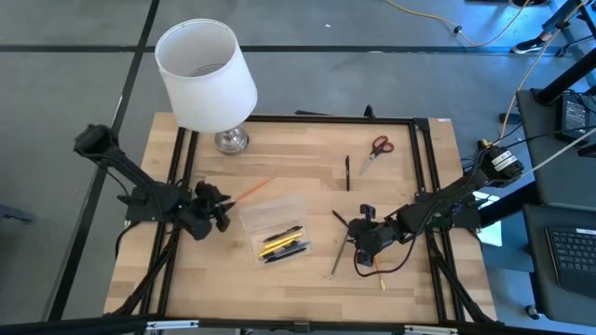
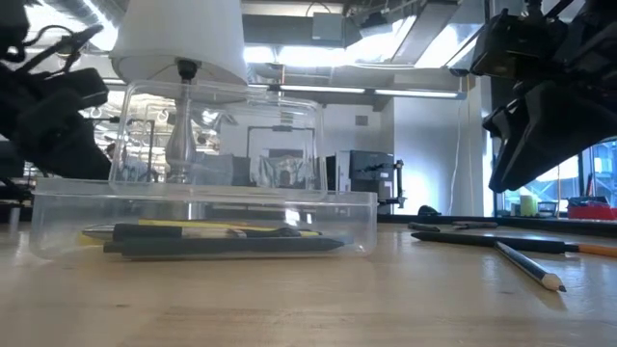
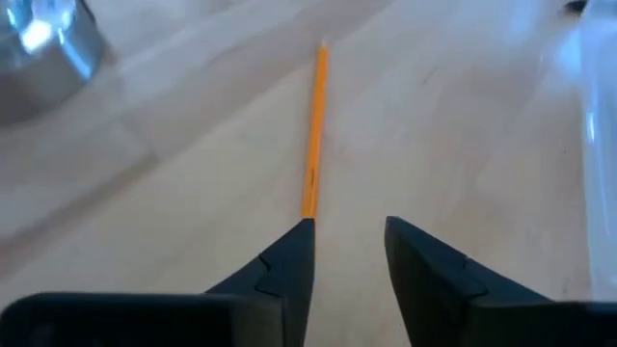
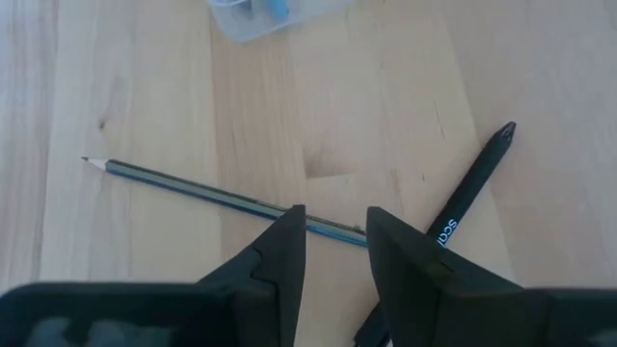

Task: Pick & place school supplies into a supply box
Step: Put the top orange pencil into the transparent supply box

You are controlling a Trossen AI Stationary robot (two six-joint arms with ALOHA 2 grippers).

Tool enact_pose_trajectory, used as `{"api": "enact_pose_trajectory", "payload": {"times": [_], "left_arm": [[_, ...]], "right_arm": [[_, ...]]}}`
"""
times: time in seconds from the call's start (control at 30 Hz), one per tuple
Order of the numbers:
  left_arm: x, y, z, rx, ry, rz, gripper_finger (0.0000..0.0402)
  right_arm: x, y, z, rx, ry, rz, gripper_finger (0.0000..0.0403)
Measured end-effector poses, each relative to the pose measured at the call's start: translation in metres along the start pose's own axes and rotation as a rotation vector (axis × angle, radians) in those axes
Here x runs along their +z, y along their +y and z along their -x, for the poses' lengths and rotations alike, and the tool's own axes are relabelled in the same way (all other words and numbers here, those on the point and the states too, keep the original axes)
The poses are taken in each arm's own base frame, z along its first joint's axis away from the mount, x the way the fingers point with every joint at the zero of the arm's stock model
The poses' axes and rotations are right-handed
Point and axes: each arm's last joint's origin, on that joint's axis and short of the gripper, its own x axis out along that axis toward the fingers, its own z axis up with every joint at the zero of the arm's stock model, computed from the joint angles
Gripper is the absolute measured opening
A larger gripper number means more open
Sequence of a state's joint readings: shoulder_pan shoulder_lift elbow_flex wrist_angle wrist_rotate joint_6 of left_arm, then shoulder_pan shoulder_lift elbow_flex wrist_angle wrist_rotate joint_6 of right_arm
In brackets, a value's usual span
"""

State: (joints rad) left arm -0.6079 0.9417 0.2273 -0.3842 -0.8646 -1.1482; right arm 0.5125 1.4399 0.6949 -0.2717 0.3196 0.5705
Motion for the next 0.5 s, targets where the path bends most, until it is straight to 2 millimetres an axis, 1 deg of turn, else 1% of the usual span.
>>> {"api": "enact_pose_trajectory", "payload": {"times": [0.1,0.3,0.4,0.5], "left_arm": [[-0.008,0.003,-0.001,-0.023,-0.064,-0.030,0.0136],[-0.025,0.013,-0.008,-0.077,-0.121,0.005,0.0148],[-0.028,0.017,-0.010,-0.076,-0.165,0.010,0.0147],[-0.029,0.019,-0.011,-0.075,-0.192,-0.029,0.0144]], "right_arm": [[0.000,0.000,0.000,0.000,-0.002,-0.001,0.0116],[0.004,-0.003,-0.001,-0.001,-0.020,-0.019,0.0116],[0.007,-0.007,-0.003,-0.012,-0.021,-0.029,0.0116],[0.009,-0.011,-0.004,-0.021,-0.027,-0.027,0.0116]]}}
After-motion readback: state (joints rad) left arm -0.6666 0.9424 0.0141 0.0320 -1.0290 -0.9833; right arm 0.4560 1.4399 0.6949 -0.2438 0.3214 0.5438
